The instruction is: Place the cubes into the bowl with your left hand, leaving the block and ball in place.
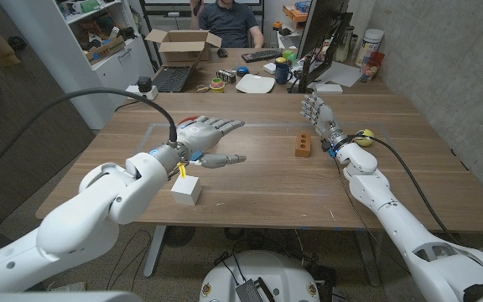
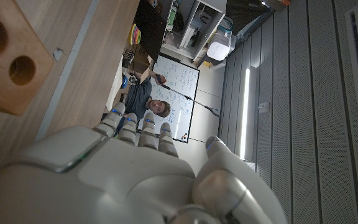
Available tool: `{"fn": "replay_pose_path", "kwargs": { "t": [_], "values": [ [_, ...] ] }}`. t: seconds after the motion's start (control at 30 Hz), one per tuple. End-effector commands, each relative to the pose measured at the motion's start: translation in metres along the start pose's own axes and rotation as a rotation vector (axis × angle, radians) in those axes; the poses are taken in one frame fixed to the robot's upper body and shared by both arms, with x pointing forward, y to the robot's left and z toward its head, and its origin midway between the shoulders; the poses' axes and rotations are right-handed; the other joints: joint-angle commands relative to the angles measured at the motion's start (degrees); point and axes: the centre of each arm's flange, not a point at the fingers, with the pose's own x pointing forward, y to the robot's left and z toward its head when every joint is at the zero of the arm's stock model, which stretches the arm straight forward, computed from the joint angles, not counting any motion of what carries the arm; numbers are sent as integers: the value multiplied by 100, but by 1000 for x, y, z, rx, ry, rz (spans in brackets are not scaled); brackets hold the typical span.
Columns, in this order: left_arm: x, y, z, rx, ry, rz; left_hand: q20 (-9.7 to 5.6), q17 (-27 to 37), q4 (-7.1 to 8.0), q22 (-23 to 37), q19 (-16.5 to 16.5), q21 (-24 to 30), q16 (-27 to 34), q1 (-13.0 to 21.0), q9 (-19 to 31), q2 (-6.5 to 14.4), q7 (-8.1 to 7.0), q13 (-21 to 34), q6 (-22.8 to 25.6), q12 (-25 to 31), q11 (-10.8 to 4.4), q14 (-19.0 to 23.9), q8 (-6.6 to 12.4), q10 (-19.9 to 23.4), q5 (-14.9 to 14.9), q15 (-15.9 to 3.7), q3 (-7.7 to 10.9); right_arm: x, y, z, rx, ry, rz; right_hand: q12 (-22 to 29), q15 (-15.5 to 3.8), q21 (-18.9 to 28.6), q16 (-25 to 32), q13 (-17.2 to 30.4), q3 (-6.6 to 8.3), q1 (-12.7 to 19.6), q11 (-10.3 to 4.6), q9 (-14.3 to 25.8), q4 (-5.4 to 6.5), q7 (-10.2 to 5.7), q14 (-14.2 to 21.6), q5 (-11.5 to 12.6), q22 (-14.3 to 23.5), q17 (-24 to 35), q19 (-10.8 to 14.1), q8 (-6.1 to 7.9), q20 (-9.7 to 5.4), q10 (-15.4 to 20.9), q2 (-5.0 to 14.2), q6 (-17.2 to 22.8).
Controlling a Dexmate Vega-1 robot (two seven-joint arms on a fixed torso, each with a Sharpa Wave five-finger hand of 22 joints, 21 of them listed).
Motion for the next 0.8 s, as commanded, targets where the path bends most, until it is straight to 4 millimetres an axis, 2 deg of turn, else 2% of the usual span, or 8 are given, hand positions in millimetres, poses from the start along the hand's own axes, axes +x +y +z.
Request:
{"fn": "replay_pose_path", "kwargs": {
  "t": [0.03, 0.4, 0.6, 0.8],
  "values": [
    [-13, 7, 11, 92, 80, -31, 61, 18, -64, 29, 98, 39, 21, 131, 34, -13, -13, 40, 68, 77, 19, 57, 60, 110, 57, -12, 12, 2, 3, 2, 0, -4, 9, 15, 3, -11, 14, 11, -12, -27, 20, 24, 24, -3, 27, 21, 33, 13, 16, 12, 35, 32, -47, 62],
    [-17, 0, 9, 97, 137, -126, 85, 32, -151, 27, 198, 48, 24, 271, 44, -57, -12, 58, 106, 65, 78, 90, 79, 97, 54, -18, 14, 5, 4, -2, 0, 3, 7, 16, 1, -19, 17, 11, -28, -45, 28, 24, 34, 3, 37, 22, 33, 16, 19, 10, 37, 35, -60, 60],
    [-15, -11, 7, 117, 179, -173, 144, 36, -206, 24, 250, 51, 22, 337, 47, -121, -9, 66, 94, 59, 106, 97, 76, 90, 54, -3, -6, 6, 5, -7, 12, 5, 7, 15, 8, -24, 18, 11, -38, -56, 35, 24, 40, -1, 40, 22, 33, 17, 23, 8, 40, 36, -69, 57],
    [-12, -22, 5, 103, 203, -219, 266, 42, -272, 22, 410, 82, 25, 411, 53, -206, -10, 77, 82, 42, 135, 126, 72, 59, 57, 39, -51, 8, 6, -9, 12, 6, 12, 17, 8, -30, 17, 12, -48, -66, 32, 24, 45, -3, 40, 23, 33, 19, 22, 7, 48, 41, -78, 58]
  ]
}}
